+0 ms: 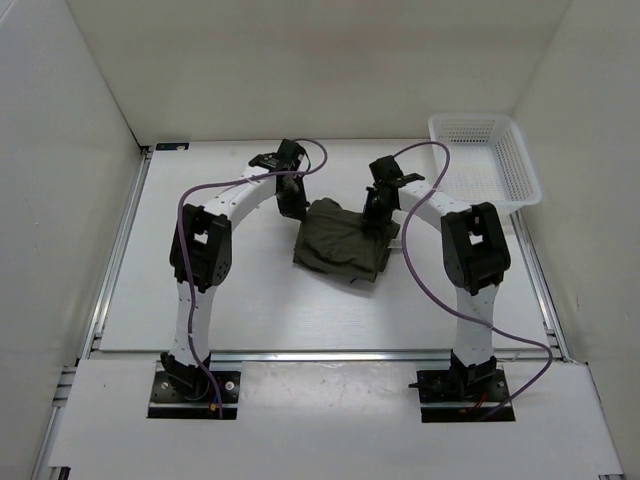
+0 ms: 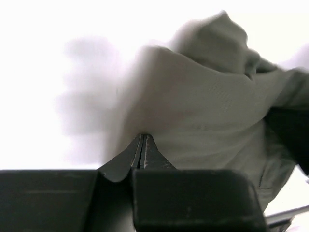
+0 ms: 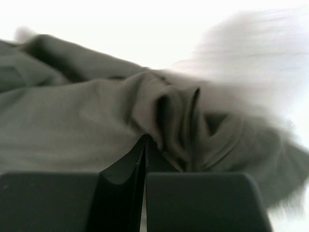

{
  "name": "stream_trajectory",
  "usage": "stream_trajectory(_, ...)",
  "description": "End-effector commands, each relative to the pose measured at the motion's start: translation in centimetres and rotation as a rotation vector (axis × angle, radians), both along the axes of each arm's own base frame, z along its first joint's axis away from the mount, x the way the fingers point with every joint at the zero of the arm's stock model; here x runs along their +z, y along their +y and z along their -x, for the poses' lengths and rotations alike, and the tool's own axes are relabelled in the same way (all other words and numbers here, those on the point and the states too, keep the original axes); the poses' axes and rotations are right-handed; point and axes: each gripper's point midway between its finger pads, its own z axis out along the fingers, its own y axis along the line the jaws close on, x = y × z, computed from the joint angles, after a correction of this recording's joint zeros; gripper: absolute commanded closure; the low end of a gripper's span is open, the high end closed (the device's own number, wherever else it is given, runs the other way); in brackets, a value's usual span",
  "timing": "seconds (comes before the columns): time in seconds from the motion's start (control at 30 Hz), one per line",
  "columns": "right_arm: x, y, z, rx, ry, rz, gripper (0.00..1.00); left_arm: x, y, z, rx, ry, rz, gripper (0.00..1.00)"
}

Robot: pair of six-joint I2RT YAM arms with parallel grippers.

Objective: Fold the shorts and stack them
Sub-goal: Fold the shorts

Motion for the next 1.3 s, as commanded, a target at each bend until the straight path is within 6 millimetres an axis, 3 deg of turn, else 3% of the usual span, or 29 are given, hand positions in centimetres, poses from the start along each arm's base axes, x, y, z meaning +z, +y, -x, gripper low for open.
stream_trajectory(0.0, -0.5, -1.4, -2.7, -0.093, -0.031, 0.03, 1.0, 1.7, -0.4, -2.8, -0.025, -0.075, 0.04, 0.9)
stream_trajectory(0.07, -1.9, -0.7, -2.4, -0.078, -0.013, 0.051, 1.0, 2.3, -0.6, -3.7, -0.034, -0.091, 0.063, 0.9)
stream_trajectory(0.13, -1.1, -0.7, -2.8, -0.083, -0.022, 0.056, 1.0, 2.5, -0.2, -4.0, -0.025, -0.083, 0.059, 0.9)
stream_trajectory(0.27, 5.4, -1.2, -2.8, -0.08, -0.155, 0.028, 1.0, 6.1, 0.1, -3.1, -0.05, -0.135, 0.079, 0.9)
stream_trajectory(0.3, 8.2, -1.4, -2.6, -0.071, -0.212, 0.009, 1.0, 7.1, 0.5, -2.3, -0.059, -0.148, 0.079, 0.9)
stream_trajectory(0.4, 10.4, -2.2, -0.7, -0.065, -0.241, 0.0, 0.97, 6.8, -0.5, 0.7, -0.114, -0.113, 0.085, 0.9)
stream_trajectory(0.43, 9.4, -2.5, 0.5, -0.057, -0.211, 0.003, 0.97, 6.3, -0.2, 1.3, -0.114, -0.096, 0.077, 0.9)
stream_trajectory(0.5, 9.4, -2.7, 2.3, -0.033, -0.203, 0.002, 0.97, 4.1, -0.6, 3.5, -0.123, -0.034, 0.061, 0.9)
stream_trajectory(0.53, 8.7, -1.9, 3.6, -0.003, -0.18, -0.003, 0.97, 3.3, -1.0, 4.1, -0.136, -0.022, 0.056, 0.9)
stream_trajectory(0.57, 6.8, -2.2, 5.3, 0.012, -0.132, 0.019, 0.97, 2.7, -1.0, 4.2, -0.127, -0.017, 0.058, 0.9)
stream_trajectory(0.63, 4.8, -1.8, 6.9, 0.041, -0.093, 0.028, 0.97, 0.1, -0.7, 4.7, -0.126, 0.029, 0.037, 0.9)
stream_trajectory(0.67, 2.9, -1.8, 7.9, 0.043, -0.058, 0.041, 0.97, -0.5, -1.1, 4.8, -0.135, 0.034, 0.034, 0.9)
stream_trajectory(0.77, -0.5, -2.4, 8.7, 0.019, -0.006, 0.063, 1.0, -3.2, -1.1, 4.4, -0.129, 0.072, 0.004, 0.9)
stream_trajectory(0.83, -2.1, -2.3, 7.9, 0.001, -0.014, 0.076, 1.0, -3.7, -1.2, 4.1, -0.14, 0.075, -0.002, 0.9)
stream_trajectory(0.87, -2.9, -2.5, 7.5, -0.007, 0.002, 0.084, 1.0, -3.7, -1.2, 4.1, -0.149, 0.072, -0.005, 0.9)
stream_trajectory(0.93, -2.7, -2.7, 7.7, 0.005, 0.026, 0.103, 1.0, -1.6, -1.2, 4.1, -0.149, 0.032, 0.014, 0.9)
stream_trajectory(1.03, 1.9, -2.6, 7.4, 0.022, -0.049, 0.076, 1.0, 1.2, -0.3, 4.9, -0.16, -0.014, 0.008, 0.9)
stream_trajectory(1.07, 5.1, -2.7, 7.1, 0.012, -0.116, 0.056, 0.98, 3.9, -0.1, 5.1, -0.171, -0.063, 0.024, 0.9)
stream_trajectory(1.13, 9.8, -3.1, 6.5, 0.01, -0.21, 0.052, 0.89, 6.6, 0.5, 6.2, -0.185, -0.08, 0.025, 0.87)
stream_trajectory(1.17, 12.5, -4.1, 7.2, 0.011, -0.252, 0.064, 0.82, 9.5, 0.8, 6.7, -0.185, -0.133, 0.048, 0.84)
stream_trajectory(1.2, 14.2, -4.7, 7.3, 0.002, -0.288, 0.08, 0.57, 11.2, 1.2, 7.0, -0.191, -0.166, 0.048, 0.79)
stream_trajectory(1.23, 16.5, -6.0, 6.9, -0.038, -0.352, 0.12, 0.42, 13.0, 1.7, 7.2, -0.182, -0.205, 0.049, 0.74)
stream_trajectory(1.27, 18.3, -7.5, 7.8, -0.061, -0.383, 0.155, 0.29, 14.3, 2.3, 7.9, -0.176, -0.224, 0.047, 0.57)
